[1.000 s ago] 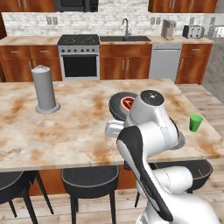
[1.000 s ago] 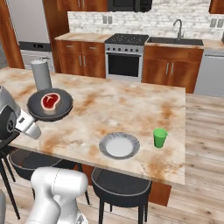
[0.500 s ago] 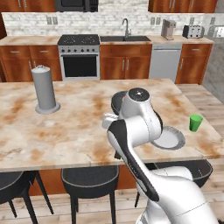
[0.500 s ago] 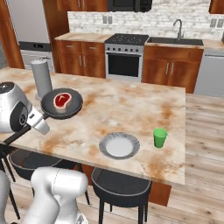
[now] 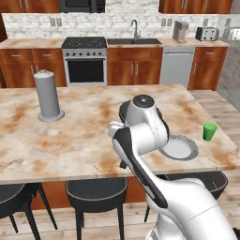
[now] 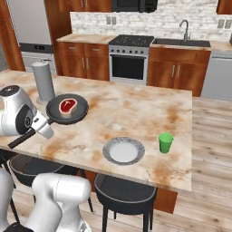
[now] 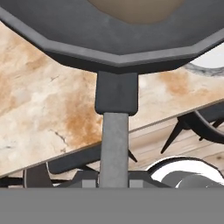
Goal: Pick up the pan with the steak in it and place it on the dining table. Then place the steak on the plate.
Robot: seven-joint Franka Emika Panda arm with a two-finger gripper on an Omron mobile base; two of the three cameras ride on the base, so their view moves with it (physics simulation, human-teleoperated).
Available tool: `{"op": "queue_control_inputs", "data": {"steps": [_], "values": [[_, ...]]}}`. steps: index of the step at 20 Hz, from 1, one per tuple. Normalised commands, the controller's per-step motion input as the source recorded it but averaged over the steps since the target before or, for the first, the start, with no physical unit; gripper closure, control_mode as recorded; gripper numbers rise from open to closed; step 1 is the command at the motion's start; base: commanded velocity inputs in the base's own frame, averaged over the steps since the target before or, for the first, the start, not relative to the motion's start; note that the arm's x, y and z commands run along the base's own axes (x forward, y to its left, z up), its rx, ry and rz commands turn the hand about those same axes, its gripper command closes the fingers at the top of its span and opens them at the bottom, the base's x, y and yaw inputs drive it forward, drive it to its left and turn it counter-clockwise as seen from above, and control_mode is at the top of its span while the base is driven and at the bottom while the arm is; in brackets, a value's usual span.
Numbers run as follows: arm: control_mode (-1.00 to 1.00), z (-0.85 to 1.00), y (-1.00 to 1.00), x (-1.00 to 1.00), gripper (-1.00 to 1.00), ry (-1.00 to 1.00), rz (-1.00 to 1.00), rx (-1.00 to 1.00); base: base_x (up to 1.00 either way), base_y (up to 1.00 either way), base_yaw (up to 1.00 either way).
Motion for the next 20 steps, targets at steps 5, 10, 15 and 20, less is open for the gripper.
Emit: {"op": "queue_control_inputs", "data": {"steps": [5,10,15,20], "values": [[-1.00,-0.44,0.00,0.00,1.00,0.00,0.01,-0.02,0.00,0.00,0.00],[-1.00,-0.58,0.00,0.07,1.00,0.00,0.00,-0.04,0.00,0.00,0.00],[-1.00,-0.44,0.00,0.44,1.00,0.00,0.00,-0.02,0.00,0.00,0.00],[-1.00,-0.20,0.00,0.87,1.00,0.03,-0.02,0.01,0.00,0.00,0.00]]}}
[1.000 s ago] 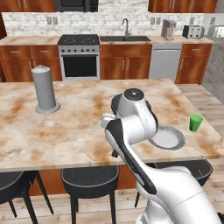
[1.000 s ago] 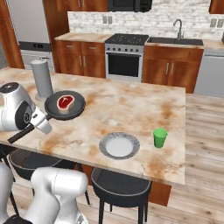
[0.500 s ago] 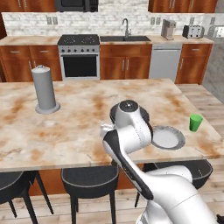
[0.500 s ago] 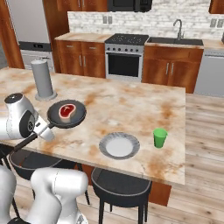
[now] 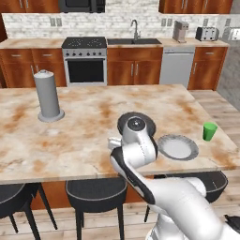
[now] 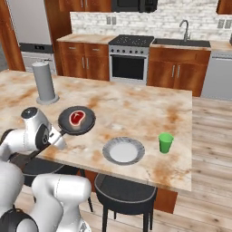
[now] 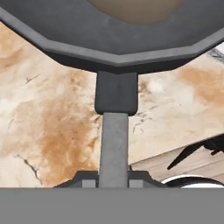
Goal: Pick up the pan with the steak in it and place it on the dining table. Then place the steak on the plate.
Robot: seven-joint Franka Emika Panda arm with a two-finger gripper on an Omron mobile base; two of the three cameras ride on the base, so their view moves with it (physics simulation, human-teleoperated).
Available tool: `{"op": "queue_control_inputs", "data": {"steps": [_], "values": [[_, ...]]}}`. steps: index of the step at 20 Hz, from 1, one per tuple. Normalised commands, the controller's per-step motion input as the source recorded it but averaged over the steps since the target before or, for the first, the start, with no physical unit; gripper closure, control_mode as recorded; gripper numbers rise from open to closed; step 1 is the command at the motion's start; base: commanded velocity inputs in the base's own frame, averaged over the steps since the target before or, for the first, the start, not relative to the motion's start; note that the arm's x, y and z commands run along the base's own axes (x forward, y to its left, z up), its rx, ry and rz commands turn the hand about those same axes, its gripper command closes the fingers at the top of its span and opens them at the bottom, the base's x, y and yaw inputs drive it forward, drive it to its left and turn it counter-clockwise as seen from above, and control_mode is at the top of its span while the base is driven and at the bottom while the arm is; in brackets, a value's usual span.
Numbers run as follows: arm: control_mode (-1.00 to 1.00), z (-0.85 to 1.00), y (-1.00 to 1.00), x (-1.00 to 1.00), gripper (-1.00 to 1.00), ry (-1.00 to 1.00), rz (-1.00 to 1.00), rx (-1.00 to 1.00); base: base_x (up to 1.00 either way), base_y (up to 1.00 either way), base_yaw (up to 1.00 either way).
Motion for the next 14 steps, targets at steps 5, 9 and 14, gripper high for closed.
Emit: {"op": "queue_control_inputs", "data": {"steps": [5,9,14], "values": [[-1.00,-0.19,0.01,0.86,1.00,0.04,-0.03,0.00,0.00,0.00,0.00],[-1.00,-0.20,0.18,0.53,1.00,0.05,-0.05,0.00,0.00,0.00,0.00],[-1.00,-0.03,0.03,0.05,1.00,0.06,-0.01,-0.01,0.00,0.00,0.00]]}}
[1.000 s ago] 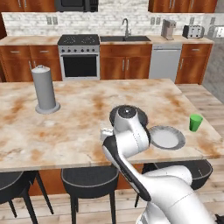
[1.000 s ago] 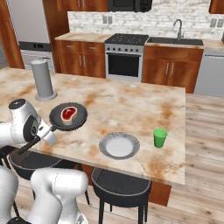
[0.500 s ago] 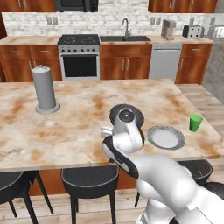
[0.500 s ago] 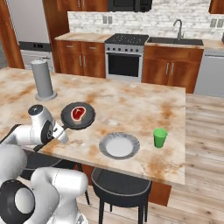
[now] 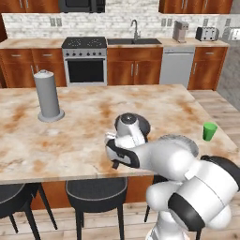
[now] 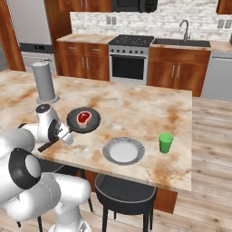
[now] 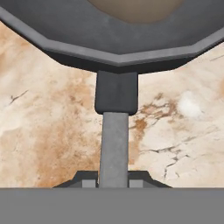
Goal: Pick up the pan with the steak in it and place it on the dining table. Then place the steak on the plate.
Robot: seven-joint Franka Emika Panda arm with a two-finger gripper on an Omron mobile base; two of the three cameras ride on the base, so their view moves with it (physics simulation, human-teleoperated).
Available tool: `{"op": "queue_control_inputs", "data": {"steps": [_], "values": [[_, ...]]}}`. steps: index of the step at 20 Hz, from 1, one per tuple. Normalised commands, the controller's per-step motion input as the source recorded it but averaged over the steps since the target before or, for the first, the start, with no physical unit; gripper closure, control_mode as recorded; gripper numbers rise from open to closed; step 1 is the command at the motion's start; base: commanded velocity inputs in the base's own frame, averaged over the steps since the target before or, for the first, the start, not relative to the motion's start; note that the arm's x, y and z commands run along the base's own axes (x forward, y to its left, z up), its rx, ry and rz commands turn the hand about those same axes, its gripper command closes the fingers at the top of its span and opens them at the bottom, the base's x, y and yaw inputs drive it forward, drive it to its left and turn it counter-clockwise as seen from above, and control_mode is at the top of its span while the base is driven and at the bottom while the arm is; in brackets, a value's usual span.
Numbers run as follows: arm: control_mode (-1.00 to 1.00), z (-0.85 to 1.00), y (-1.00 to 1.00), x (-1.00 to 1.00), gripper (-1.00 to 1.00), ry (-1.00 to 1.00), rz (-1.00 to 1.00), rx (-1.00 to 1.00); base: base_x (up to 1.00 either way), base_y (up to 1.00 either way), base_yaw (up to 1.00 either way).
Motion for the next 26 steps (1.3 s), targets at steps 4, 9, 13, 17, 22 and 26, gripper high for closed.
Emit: {"op": "queue_control_inputs", "data": {"steps": [4,9,13,17,22,26], "values": [[-1.00,-0.18,0.00,0.14,1.00,0.05,-0.01,-0.01,0.00,0.00,0.00],[-1.00,-0.36,0.00,0.16,1.00,0.04,-0.04,-0.02,0.00,0.00,0.00],[-1.00,-0.42,0.00,0.15,1.00,0.04,-0.05,-0.01,0.00,0.00,0.00],[-1.00,-0.27,0.00,0.18,1.00,0.02,-0.04,0.00,0.00,0.00,0.00],[-1.00,-0.11,0.00,0.10,1.00,0.05,0.00,0.00,0.00,0.00,0.00],[-1.00,-0.30,0.00,0.05,1.00,0.05,0.00,-0.02,0.00,0.00,0.00]]}}
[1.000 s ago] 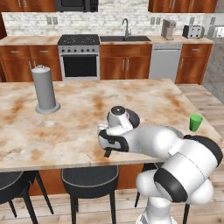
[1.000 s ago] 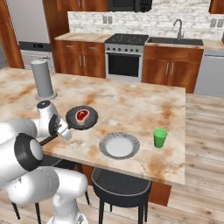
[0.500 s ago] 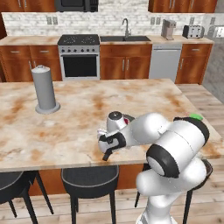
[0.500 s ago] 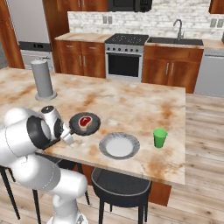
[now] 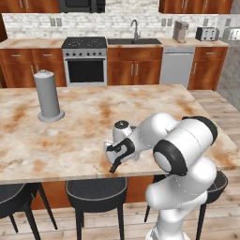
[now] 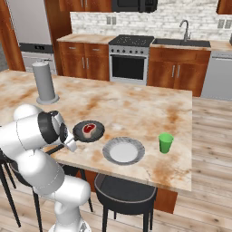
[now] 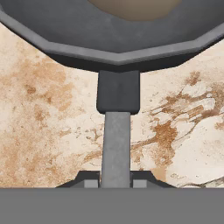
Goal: Pick up the pan with the steak in it and place it on the dining table. Then place the steak on the plate.
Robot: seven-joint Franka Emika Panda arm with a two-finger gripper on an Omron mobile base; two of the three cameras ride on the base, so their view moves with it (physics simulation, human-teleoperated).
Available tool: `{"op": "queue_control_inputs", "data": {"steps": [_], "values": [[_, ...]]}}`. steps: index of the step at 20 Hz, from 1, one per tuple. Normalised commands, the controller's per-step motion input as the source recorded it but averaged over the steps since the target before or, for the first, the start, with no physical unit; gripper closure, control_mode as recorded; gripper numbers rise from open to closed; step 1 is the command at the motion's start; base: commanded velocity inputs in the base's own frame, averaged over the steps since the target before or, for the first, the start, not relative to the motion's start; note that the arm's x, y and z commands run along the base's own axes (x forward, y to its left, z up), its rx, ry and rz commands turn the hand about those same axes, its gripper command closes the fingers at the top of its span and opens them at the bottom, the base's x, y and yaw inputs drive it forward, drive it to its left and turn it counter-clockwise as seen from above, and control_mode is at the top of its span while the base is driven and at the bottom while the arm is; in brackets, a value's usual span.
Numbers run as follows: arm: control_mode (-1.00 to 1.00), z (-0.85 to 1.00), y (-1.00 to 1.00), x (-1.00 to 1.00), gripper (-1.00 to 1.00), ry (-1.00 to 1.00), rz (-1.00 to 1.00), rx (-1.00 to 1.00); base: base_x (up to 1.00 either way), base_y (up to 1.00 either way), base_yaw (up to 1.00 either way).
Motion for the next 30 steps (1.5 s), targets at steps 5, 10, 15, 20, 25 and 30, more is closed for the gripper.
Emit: {"op": "queue_control_inputs", "data": {"steps": [5,10,15,20,25,30], "values": [[-1.00,-0.27,0.00,0.06,1.00,0.02,0.00,-0.03,0.00,0.00,0.00],[-1.00,-0.12,0.00,0.02,1.00,0.00,0.00,-0.02,0.00,0.00,0.00],[-1.00,0.00,0.00,0.00,-1.00,0.00,0.00,0.00,0.00,0.00,0.00],[-1.00,0.16,0.00,0.00,-1.00,0.00,-0.04,0.00,0.00,0.00,0.00],[-1.00,0.13,0.00,0.00,-1.00,0.00,-0.05,0.00,0.00,0.00,0.00],[-1.00,0.31,-0.01,-0.02,-1.00,0.00,-0.07,0.00,0.00,0.00,0.00]]}}
